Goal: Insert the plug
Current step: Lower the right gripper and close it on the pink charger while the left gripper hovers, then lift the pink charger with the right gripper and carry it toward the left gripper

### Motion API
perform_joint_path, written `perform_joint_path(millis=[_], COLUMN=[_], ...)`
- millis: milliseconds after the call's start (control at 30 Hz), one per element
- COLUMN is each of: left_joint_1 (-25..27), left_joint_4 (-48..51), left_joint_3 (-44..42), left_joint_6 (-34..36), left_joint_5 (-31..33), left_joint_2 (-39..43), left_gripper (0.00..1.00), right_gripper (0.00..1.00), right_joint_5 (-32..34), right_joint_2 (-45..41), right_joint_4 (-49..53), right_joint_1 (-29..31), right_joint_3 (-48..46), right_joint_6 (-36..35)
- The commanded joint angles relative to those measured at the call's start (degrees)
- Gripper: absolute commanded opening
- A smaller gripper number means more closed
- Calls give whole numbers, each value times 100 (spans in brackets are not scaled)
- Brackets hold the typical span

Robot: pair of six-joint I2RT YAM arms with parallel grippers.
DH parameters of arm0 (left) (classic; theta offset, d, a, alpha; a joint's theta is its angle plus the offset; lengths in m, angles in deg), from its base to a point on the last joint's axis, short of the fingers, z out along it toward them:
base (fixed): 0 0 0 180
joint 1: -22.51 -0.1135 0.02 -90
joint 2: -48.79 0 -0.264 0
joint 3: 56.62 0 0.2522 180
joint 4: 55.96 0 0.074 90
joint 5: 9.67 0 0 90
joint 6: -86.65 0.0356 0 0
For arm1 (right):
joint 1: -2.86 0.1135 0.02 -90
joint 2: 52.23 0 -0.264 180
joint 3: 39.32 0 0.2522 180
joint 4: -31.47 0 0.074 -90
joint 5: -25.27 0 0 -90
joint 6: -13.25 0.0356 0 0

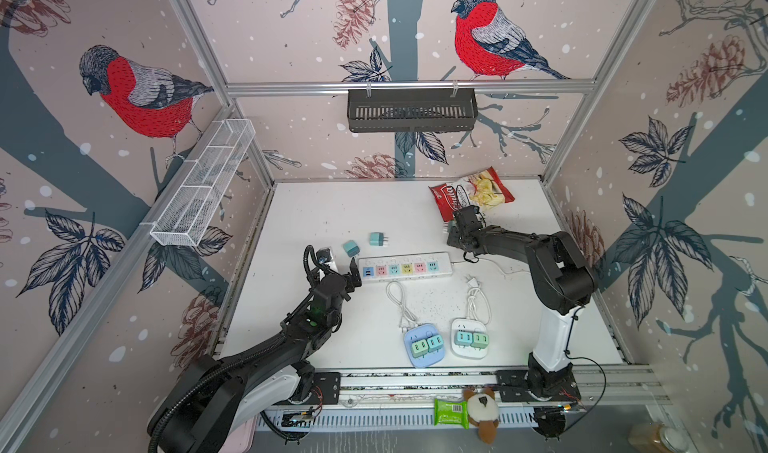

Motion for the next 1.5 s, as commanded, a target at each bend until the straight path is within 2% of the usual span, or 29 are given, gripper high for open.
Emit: perform_joint_path(millis=[0,233,600,800,1100,1333,1467], left_joint_1=[-7,-14,-12,-3,-14,-10,-6], left_joint_4=[-277,-280,-298,-307,-309,-311,-311], left_joint_3=[29,10,15,13,12,14,12], left_joint_6=[64,70,72,82,82,78,76], left_joint_5=[33,31,19,16,27,16,14], left_joint_2=[-1,17,8,-1,-2,-3,-1], left_gripper=[97,97,97,97,97,97,97], right_gripper=[73,72,67,63,61,39,31], right_joint_5=[150,261,-58,-112,108,143,263], right_joint_2=[-217,-683,-788,-440,85,139,-147], right_joint_4=[-49,-65,-207,-172,103,110,120], right_joint_1=[4,-33,52,100,88,98,176], right_joint_3=[-269,-729,-868,-560,-10,-76,-184], right_joint_6=[36,19,85,47,-42,-65,-163])
